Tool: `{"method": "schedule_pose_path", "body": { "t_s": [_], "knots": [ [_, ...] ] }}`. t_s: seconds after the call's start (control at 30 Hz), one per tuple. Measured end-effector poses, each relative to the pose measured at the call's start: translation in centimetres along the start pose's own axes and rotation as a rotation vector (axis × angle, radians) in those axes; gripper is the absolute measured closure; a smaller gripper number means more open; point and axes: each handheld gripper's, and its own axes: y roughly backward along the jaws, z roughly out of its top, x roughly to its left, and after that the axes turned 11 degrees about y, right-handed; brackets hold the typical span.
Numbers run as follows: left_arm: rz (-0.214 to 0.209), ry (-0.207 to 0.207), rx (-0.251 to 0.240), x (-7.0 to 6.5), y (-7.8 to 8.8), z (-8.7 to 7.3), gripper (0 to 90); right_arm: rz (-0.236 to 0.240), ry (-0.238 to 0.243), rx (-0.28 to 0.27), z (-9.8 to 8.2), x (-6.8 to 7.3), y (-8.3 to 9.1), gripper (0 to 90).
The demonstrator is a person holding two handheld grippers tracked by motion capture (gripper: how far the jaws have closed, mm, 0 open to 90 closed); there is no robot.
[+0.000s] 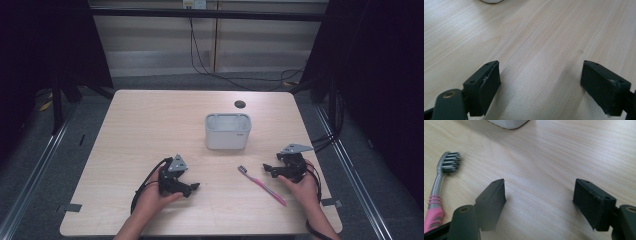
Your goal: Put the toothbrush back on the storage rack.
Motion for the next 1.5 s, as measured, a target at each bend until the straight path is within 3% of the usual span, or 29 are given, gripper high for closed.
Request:
{"method": "schedule_pose_path", "body": {
  "t_s": [0.2,0.4,0.7,1.1,1.5],
  "knots": [
    [0.000,0.000,0.000,0.0,0.0,0.0,15.7,0.004,-0.019,0.003,0.0,0.1,0.0,22.2],
    [0.000,0.001,-0.001,0.0,0.0,0.0,15.8,0.055,-0.077,0.053,0.6,-0.2,0.6,28.0],
    [0.000,0.000,0.000,0.0,0.0,0.0,15.8,0.071,-0.036,0.073,2.2,0.5,1.4,29.6],
    [-0.002,0.004,-0.002,0.0,0.0,0.0,15.7,0.157,0.053,0.088,5.0,2.5,1.7,31.3],
    [-0.002,0.001,-0.001,0.0,0.0,0.0,15.7,0.204,0.108,0.129,6.3,3.8,1.5,33.8]
  ]
}}
